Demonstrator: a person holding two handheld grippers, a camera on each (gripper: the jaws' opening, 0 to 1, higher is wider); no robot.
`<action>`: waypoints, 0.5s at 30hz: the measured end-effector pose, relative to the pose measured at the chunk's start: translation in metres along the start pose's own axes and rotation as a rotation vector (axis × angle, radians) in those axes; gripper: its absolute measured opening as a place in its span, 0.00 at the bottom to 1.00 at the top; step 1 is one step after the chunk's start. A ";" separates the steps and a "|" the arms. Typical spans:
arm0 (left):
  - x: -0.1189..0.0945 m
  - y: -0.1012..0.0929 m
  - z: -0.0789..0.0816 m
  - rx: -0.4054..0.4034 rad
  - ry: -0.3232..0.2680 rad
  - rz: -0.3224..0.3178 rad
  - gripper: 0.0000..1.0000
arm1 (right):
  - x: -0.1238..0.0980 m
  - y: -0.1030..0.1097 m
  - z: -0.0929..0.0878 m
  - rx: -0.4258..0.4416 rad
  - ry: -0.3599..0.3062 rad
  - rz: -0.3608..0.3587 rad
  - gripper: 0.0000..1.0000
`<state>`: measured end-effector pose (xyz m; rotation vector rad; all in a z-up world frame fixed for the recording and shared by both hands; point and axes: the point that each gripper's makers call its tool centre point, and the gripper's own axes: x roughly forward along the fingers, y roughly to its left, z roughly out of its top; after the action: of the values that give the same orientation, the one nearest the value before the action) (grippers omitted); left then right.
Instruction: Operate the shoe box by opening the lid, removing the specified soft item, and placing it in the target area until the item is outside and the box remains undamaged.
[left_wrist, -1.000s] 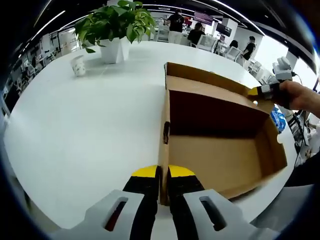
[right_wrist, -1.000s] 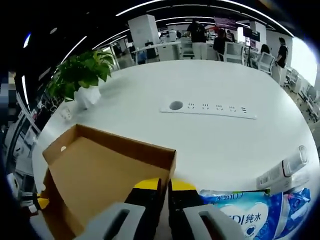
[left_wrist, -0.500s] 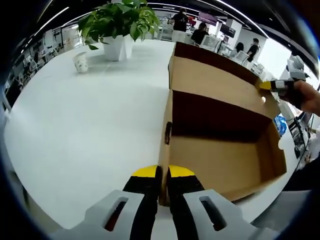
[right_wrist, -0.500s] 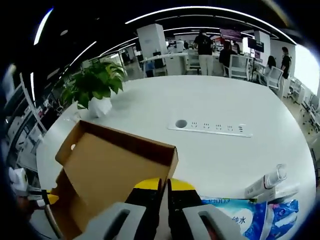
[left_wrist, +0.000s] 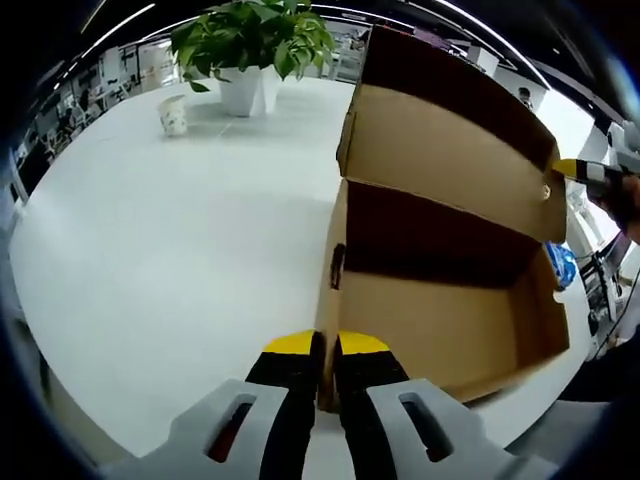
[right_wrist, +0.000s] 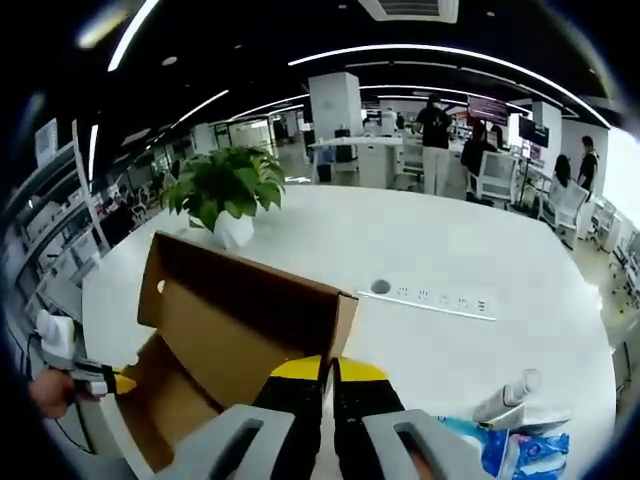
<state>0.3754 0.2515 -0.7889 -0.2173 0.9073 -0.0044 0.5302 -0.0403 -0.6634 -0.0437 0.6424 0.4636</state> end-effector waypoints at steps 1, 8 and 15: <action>0.000 0.000 0.000 -0.004 -0.001 0.002 0.03 | -0.001 0.001 0.001 0.001 -0.003 0.003 0.00; 0.001 -0.002 0.001 -0.028 -0.007 0.010 0.04 | -0.012 0.014 0.006 -0.040 -0.028 0.017 0.00; 0.002 -0.001 0.003 -0.061 -0.016 0.018 0.04 | -0.022 0.022 0.003 -0.110 -0.045 0.004 0.00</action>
<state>0.3789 0.2508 -0.7887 -0.2658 0.8942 0.0419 0.5072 -0.0289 -0.6463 -0.1354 0.5728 0.5024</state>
